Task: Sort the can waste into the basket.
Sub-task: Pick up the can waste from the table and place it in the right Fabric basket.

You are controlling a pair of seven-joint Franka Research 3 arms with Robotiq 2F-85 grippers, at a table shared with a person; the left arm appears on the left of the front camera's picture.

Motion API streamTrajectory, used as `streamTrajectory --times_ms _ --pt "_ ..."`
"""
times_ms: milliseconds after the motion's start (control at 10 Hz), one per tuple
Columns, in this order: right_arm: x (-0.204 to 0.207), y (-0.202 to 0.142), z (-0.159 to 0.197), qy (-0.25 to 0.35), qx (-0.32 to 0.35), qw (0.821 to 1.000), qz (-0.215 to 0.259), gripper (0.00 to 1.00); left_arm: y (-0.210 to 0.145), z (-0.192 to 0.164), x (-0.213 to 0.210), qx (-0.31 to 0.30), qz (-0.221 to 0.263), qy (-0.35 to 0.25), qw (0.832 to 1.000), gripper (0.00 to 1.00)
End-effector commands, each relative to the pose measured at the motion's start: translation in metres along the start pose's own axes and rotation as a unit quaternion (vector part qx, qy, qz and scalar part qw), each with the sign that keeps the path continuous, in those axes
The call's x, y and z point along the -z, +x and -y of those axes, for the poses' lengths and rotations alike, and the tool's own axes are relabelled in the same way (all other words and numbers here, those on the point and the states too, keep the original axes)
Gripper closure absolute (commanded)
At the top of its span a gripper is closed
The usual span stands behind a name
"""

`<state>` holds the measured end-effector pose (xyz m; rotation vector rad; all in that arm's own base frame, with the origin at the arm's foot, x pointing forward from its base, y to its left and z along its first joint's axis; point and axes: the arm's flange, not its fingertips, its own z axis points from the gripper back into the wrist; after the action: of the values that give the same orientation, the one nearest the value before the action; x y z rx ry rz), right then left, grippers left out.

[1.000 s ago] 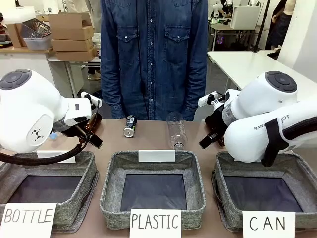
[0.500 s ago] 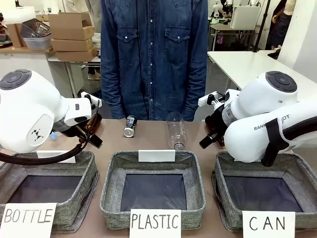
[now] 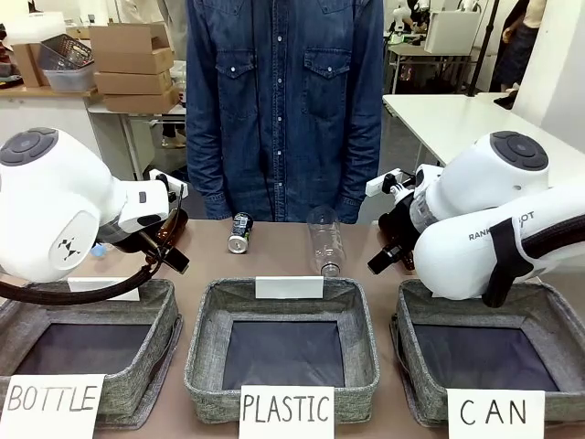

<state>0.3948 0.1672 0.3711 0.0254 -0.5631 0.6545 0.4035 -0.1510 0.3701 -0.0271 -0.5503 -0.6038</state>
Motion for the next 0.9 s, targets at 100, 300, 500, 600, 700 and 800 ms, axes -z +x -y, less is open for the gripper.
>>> streamTrajectory --times_ms 100,300,500,600,700,800 --pt "-0.069 0.006 0.006 0.071 0.000 0.997 0.007 0.00 0.000 -0.002 -0.072 0.040 -0.026 -0.050 0.998 0.00" --pt "-0.150 -0.009 0.005 0.072 0.019 0.996 0.047 0.00 -0.016 -0.003 -0.157 0.062 0.049 -0.072 0.994 0.00" --pt "-0.188 -0.036 -0.008 -0.006 0.020 0.995 0.094 0.00 -0.030 0.015 -0.190 0.078 0.113 -0.036 0.990 0.00" --pt "-0.147 0.017 0.003 0.051 0.020 0.997 0.050 0.00 0.017 0.005 -0.157 0.062 0.049 -0.055 0.995 0.00" --pt "-0.147 0.017 0.003 0.051 0.020 0.997 0.050 0.00 0.017 0.005 -0.157 0.062 0.049 -0.055 0.995 0.00" --pt "-0.196 0.011 0.009 0.027 0.018 0.996 0.082 0.00 0.012 0.005 -0.208 0.071 0.089 -0.046 0.992 0.00"
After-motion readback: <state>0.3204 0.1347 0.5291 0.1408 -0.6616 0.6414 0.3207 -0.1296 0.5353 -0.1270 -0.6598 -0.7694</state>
